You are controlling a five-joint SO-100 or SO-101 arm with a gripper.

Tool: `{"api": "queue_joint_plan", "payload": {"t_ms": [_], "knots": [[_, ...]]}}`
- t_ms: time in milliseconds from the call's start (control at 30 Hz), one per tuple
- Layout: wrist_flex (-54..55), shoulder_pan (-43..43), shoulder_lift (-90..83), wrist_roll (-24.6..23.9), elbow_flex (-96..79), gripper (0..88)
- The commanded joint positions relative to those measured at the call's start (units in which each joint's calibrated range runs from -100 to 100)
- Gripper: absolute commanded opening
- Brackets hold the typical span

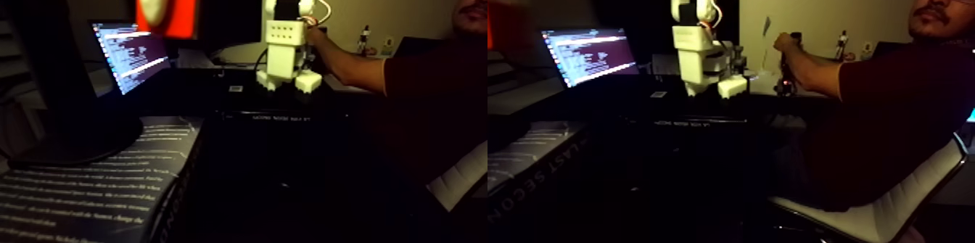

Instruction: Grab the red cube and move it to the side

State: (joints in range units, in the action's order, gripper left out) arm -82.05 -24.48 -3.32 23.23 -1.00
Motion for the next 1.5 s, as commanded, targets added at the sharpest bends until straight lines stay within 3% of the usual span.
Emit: {"api": "queue_joint_plan", "payload": {"t_ms": [0,1267,1400,1467], "knots": [[-0.22,-1.42,2.57,0.59,2.49,2.2],[11.1,-6.83,21.81,0.54,1.68,2.2],[11.1,-6.75,21.81,0.59,1.68,4.1],[11.02,-6.75,21.81,0.64,1.59,11.5]]}}
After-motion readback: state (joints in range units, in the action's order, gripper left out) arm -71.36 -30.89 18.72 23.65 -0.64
